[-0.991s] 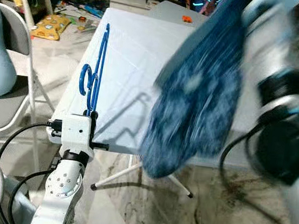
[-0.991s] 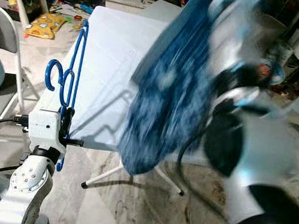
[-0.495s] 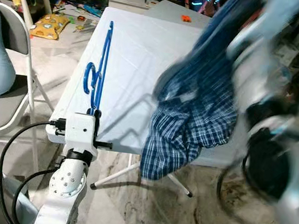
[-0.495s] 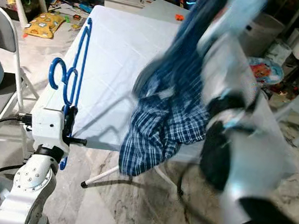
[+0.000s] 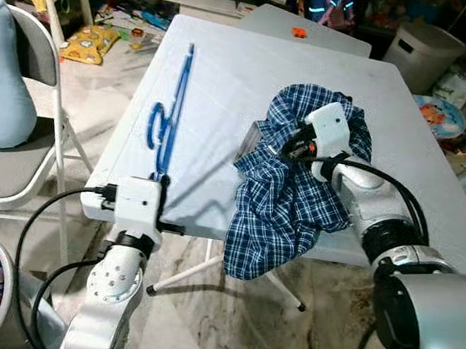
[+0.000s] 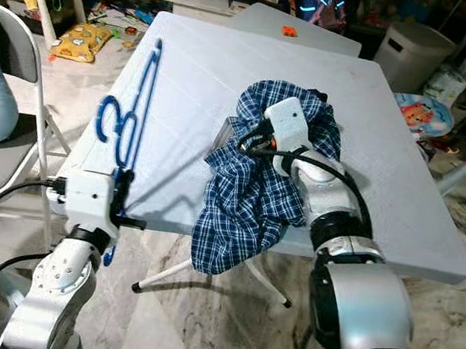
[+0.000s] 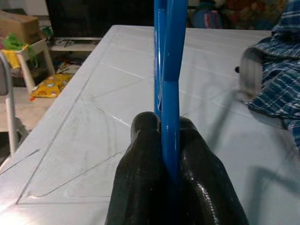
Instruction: Hang hanger
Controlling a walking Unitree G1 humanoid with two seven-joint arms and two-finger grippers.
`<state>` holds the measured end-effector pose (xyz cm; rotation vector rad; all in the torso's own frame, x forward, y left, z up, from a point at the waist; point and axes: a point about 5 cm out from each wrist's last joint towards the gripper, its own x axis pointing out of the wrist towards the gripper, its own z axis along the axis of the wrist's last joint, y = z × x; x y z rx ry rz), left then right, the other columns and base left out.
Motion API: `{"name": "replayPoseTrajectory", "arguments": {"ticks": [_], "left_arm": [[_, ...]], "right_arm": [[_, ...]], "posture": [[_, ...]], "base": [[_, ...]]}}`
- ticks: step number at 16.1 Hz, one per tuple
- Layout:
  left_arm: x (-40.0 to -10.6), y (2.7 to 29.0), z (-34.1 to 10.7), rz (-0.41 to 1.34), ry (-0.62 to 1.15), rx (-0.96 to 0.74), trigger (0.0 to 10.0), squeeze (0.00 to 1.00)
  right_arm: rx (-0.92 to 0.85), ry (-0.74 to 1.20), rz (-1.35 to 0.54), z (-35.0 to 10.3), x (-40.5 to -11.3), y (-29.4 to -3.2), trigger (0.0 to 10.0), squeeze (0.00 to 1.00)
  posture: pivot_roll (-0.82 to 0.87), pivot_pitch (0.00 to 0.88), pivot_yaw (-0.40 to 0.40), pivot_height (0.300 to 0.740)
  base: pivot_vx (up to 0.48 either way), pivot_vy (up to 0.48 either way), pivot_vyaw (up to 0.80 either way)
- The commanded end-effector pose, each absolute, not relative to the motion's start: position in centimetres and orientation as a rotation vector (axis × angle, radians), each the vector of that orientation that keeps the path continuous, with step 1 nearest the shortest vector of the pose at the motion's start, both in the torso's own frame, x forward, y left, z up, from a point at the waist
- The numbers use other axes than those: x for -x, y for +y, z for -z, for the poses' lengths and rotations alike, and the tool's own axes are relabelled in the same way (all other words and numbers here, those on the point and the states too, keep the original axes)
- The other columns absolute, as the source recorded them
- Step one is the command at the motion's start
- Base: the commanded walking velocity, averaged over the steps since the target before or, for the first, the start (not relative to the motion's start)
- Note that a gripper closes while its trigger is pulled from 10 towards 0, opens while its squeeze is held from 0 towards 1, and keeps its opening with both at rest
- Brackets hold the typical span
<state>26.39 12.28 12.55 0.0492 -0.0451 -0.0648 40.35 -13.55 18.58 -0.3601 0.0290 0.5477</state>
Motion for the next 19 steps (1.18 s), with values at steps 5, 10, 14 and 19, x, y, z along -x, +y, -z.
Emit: {"name": "replayPoseTrajectory", "arguments": {"ticks": [5,10,14,19], "left_arm": [[-26.7,11.7,-12.3,0.097,-0.038,-0.049,10.0,0.00],[-26.8,11.7,-12.1,0.122,-0.028,-0.050,10.0,0.00],[-26.8,11.7,-12.1,0.147,-0.027,-0.052,10.0,0.00],[-27.3,11.5,-12.2,0.159,-0.028,-0.061,10.0,0.00]], "right_arm": [[0.389,0.013,-0.619,-19.8,-40.0,-15.9,10.0,1.00],[0.359,0.153,-0.768,-17.5,-38.4,-17.2,10.0,1.00],[0.264,0.244,-0.777,-17.4,-37.4,-19.6,10.0,1.00],[0.382,0.088,-0.649,-19.4,-38.0,-19.4,10.0,1.00]], "posture": [[0.10,0.069,-0.087,0.740],[0.09,0.071,-0.074,0.740],[0.08,0.073,-0.050,0.740],[0.08,0.067,-0.041,0.740]], "base": [[0.000,0.000,0.00],[0.000,0.000,0.00],[0.000,0.000,0.00],[0.000,0.000,0.00]]}}
